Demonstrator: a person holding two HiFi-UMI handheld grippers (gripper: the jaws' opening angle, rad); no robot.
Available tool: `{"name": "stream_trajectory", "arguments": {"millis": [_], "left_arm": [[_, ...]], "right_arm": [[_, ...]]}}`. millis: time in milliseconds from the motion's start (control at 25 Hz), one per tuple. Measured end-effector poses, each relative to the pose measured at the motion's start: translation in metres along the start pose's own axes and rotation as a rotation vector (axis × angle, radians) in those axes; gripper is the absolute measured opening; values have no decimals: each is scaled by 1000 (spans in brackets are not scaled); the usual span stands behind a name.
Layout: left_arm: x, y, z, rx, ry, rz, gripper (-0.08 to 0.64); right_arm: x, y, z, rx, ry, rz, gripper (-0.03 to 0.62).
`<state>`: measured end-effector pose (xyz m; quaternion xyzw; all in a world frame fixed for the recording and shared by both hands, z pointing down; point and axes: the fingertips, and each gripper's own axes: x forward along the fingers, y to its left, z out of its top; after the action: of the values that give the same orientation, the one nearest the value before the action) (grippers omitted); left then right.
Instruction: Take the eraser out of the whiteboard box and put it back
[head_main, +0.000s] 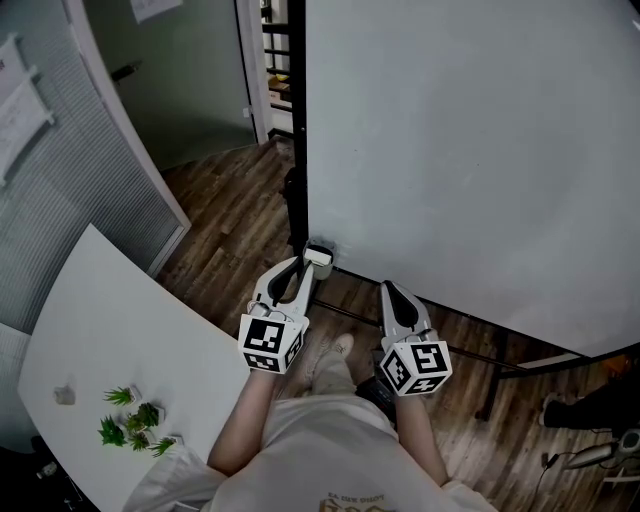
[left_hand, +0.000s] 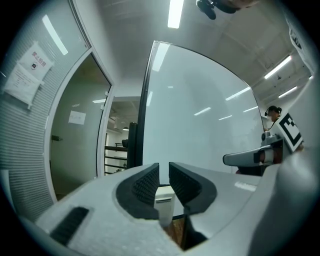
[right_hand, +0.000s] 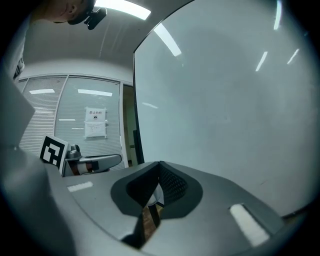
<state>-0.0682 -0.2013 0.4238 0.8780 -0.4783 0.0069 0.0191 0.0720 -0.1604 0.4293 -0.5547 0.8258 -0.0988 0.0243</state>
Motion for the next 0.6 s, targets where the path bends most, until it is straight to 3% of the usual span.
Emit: {"name": "stream_trajectory", "arguments": {"millis": [240,600], "left_arm": [[-4,0,3,13,-3,11,-2],[-3,0,2,25,14,21,-2]], "right_arm": [[-3,0,5,-3,-17,-9,12],[-5,-3,5,-22,-14,-18,11]]}}
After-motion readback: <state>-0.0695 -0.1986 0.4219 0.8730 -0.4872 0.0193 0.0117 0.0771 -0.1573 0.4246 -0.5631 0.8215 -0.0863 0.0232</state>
